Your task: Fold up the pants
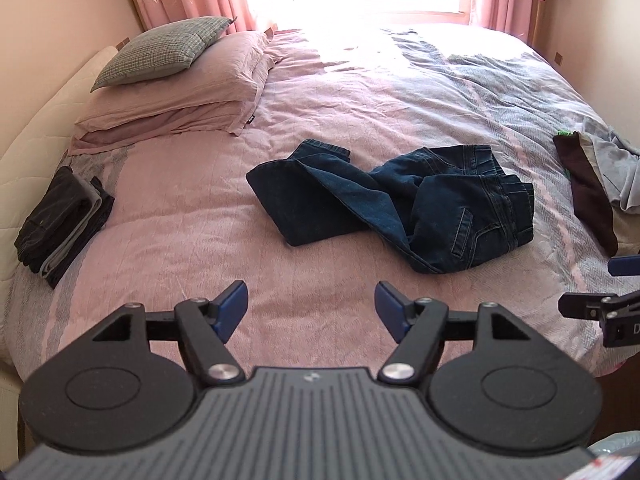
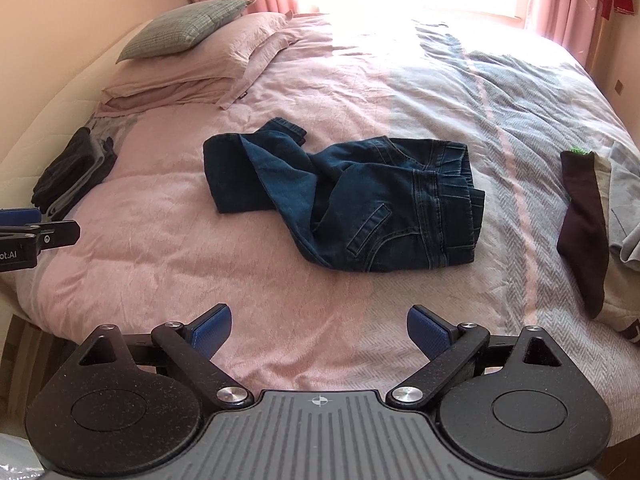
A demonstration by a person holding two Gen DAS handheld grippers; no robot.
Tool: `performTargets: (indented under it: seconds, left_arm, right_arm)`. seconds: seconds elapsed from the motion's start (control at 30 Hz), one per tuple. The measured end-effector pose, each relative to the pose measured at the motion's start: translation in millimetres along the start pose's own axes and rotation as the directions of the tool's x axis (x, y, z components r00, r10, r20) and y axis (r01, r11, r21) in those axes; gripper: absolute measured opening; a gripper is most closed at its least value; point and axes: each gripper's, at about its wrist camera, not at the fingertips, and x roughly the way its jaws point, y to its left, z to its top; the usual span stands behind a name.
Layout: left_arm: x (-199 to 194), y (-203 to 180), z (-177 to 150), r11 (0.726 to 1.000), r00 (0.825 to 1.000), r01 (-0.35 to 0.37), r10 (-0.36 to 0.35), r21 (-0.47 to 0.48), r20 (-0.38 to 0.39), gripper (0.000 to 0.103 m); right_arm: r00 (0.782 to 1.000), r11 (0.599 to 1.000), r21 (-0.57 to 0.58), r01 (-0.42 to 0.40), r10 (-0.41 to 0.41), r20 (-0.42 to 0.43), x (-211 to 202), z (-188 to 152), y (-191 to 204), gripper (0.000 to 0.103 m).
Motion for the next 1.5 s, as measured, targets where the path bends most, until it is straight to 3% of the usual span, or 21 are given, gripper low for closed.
performTargets:
  seconds: [0.33, 0.57, 0.9, 1.1, 1.33, 1.5]
  left_arm:
    - [10.0, -2.0, 3.1, 0.999, 0.999, -0.037, 0.036, -0.021, -0.009, 0.069]
    - [38.3, 37.5, 14.7, 0.996, 0.997, -0.072, 0.07, -0.05, -0.031, 0.071]
    - [89.6, 97.5, 56.9, 1.0, 1.0, -0.014, 0.014, 0.026, -0.025, 0.071]
    - [127.2, 142.1, 76.5, 0.997, 0.999, 0.04, -0.039, 0.06, -0.029, 0.071]
    - [188.6, 201.9, 85.1, 0.999, 0.998, 0.019, -0.017, 0.039, -0.061, 0.071]
    - [226.1, 229.0, 84.2, 1.0, 0.997, 0.016, -0.017, -0.013, -0.081, 0.071]
  right_arm:
    - [1.0, 0.999, 0.039, 0.003, -0.004, 0.024, 5.3, 12.2, -24.8, 0.092]
    - [0.998, 0.989, 0.147, 0.0, -0.008, 0.054, 19.1, 29.9, -40.5, 0.092]
    - [0.993, 0.952, 0.295, 0.08, -0.103, 0.063, 48.3, 48.4, -21.6, 0.092]
    - [0.987, 0.846, 0.53, 0.059, -0.127, 0.094, 66.7, 33.5, -43.6, 0.092]
    - [0.958, 0.621, 0.781, -0.067, -0.178, 0.224, 89.2, -19.3, -93.5, 0.081]
    - [0.931, 0.471, 0.864, -0.179, -0.203, 0.303, 123.4, -54.7, -132.4, 0.075]
